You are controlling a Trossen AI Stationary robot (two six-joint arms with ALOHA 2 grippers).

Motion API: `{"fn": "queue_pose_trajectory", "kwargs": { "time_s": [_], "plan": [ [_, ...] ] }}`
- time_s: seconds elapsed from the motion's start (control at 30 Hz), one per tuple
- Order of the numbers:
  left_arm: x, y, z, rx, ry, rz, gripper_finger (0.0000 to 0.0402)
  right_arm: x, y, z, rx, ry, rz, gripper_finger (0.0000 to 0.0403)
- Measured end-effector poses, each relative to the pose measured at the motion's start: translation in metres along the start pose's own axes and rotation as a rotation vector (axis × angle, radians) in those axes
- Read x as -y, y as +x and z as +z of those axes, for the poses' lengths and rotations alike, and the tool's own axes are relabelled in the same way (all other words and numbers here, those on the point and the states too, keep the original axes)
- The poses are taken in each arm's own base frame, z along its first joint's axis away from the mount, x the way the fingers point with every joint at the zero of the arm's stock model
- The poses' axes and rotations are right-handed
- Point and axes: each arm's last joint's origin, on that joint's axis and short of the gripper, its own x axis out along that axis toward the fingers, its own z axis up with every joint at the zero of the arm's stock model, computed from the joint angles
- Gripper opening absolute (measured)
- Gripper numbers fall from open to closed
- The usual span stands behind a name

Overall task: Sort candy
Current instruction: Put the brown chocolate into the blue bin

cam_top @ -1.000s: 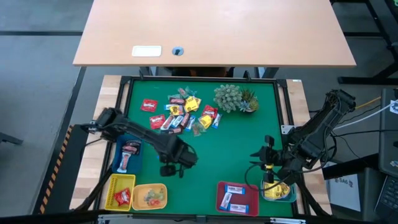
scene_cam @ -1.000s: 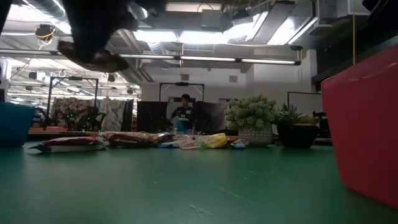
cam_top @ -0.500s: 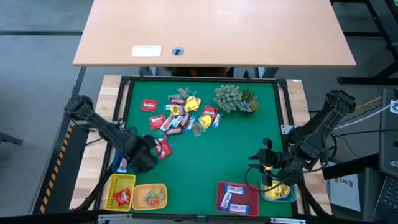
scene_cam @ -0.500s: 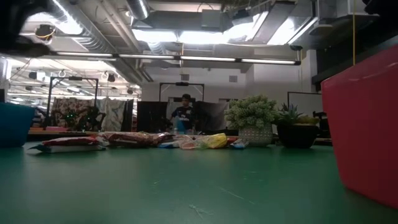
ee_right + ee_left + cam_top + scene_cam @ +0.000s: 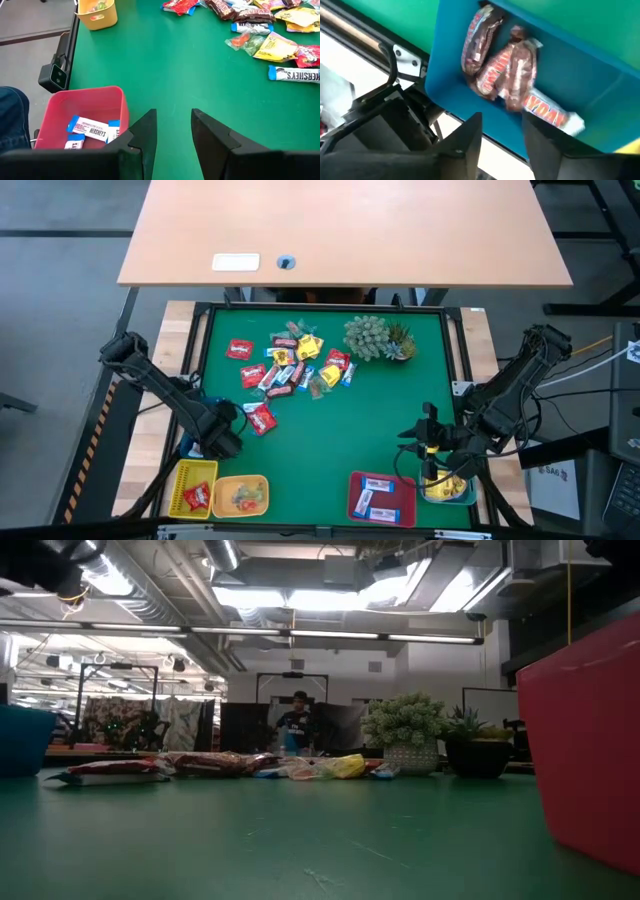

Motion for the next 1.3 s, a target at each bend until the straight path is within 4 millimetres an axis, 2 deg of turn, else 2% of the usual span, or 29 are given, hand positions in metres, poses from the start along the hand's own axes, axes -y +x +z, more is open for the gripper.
{"fn": "queue_pose_trajectory", "kwargs": {
  "time_s": [0.17, 0.3, 0.57, 0.8, 1.07, 1.17, 1.3],
  "plan": [
    [-0.002, 0.009, 0.001, -0.011, -0.037, 0.035, 0.0168, 0.0, 0.0, 0.0, 0.0, -0.004, 0.0, 0.012],
    [-0.003, 0.01, 0.004, -0.024, -0.069, 0.027, 0.0185, 0.0, 0.0, 0.0, 0.0, -0.005, -0.001, 0.012],
    [0.0, 0.01, 0.022, 0.006, -0.133, -0.09, 0.019, 0.0, 0.0, 0.0, 0.0, -0.02, -0.001, 0.012],
    [0.006, 0.005, 0.046, 0.081, -0.152, -0.268, 0.019, 0.0, 0.0, 0.0, -0.001, -0.127, -0.002, 0.012],
    [0.004, -0.018, 0.079, 0.237, -0.163, -0.462, 0.019, 0.0, 0.0, 0.0, -0.002, -0.144, -0.003, 0.012],
    [0.004, -0.026, 0.094, 0.373, -0.147, -0.517, 0.019, 0.001, 0.0, -0.001, -0.012, -0.157, -0.013, 0.012],
    [0.001, -0.034, 0.112, 0.591, -0.118, -0.501, 0.019, 0.003, 0.0, -0.003, -0.028, -0.189, -0.027, 0.012]
  ]
}}
